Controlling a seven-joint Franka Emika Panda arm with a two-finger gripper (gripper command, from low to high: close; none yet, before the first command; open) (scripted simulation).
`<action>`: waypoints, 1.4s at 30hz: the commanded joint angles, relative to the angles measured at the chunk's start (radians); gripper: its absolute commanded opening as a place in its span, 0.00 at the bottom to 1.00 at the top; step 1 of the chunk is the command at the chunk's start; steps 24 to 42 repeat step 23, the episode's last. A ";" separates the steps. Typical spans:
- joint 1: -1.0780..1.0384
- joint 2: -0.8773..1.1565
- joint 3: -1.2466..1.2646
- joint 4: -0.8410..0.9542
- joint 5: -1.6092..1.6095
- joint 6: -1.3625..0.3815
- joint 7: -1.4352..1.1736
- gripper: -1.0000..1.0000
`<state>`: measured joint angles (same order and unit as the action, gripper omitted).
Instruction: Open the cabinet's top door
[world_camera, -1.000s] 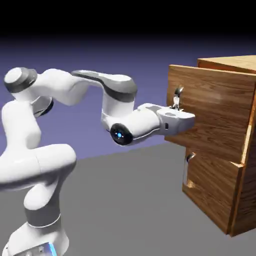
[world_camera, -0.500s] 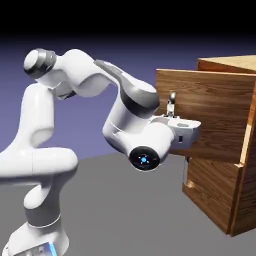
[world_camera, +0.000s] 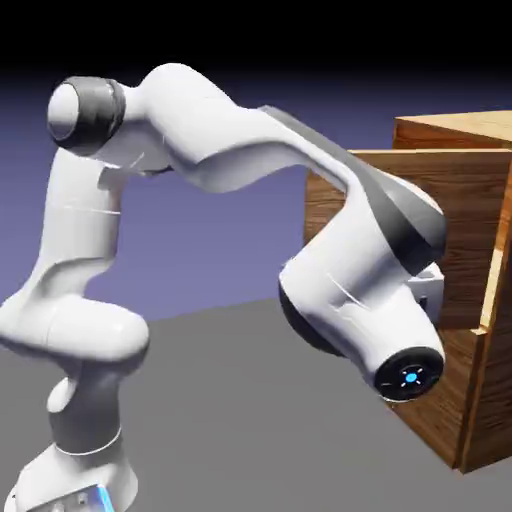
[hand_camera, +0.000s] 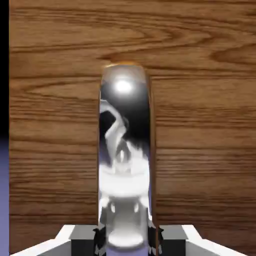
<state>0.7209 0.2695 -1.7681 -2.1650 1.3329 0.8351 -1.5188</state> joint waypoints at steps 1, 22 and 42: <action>-0.033 -0.016 0.037 0.013 -0.013 0.004 0.001 0.00; -0.729 0.269 0.577 0.424 -0.052 -0.386 -0.138 1.00; -0.729 0.269 0.577 0.424 -0.052 -0.386 -0.138 1.00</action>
